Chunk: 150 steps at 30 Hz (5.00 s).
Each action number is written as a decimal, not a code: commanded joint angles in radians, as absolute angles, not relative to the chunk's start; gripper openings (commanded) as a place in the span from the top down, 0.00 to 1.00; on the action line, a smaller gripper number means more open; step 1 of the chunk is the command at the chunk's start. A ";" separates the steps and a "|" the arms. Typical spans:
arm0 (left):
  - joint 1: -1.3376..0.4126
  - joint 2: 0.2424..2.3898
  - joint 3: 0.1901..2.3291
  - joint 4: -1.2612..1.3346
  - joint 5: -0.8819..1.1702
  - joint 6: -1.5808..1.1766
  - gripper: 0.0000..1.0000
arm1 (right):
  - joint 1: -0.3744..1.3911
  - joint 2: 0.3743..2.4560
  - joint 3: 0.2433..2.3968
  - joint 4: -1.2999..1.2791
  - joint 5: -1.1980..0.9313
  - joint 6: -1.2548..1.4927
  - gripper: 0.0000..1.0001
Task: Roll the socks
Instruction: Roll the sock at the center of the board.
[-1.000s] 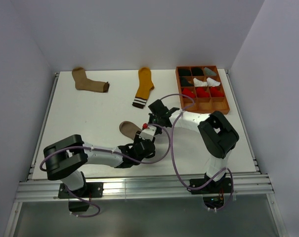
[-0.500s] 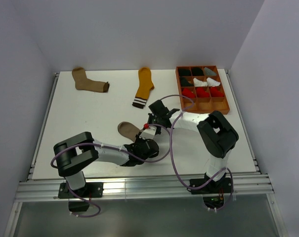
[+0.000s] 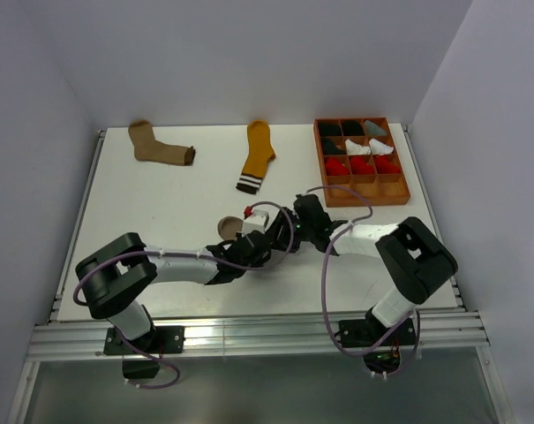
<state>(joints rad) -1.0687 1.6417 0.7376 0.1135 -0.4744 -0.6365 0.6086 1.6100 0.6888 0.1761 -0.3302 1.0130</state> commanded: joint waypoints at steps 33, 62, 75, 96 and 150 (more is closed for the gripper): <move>-0.652 1.756 0.733 0.120 0.486 -0.887 1.00 | 0.569 1.753 0.353 0.974 -0.302 1.166 0.45; -0.903 1.324 0.641 -0.074 -0.340 -0.833 0.30 | 0.620 1.787 1.014 -0.314 -0.178 0.796 1.00; -1.166 1.502 0.767 0.141 -0.713 -0.523 0.28 | 0.635 1.870 1.137 -0.442 -0.199 0.765 1.00; -1.158 1.845 0.888 -0.029 -0.750 -0.601 0.66 | 0.637 1.870 1.089 -0.356 -0.308 0.779 1.00; -0.647 1.773 0.759 0.020 0.335 -0.772 0.94 | 0.586 1.714 0.567 0.533 -0.261 0.985 1.00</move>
<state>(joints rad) -0.6399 1.7386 0.7856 0.1444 0.4446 -0.8276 0.5793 1.7393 0.5217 0.6827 -0.3172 1.0477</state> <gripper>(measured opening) 0.093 0.092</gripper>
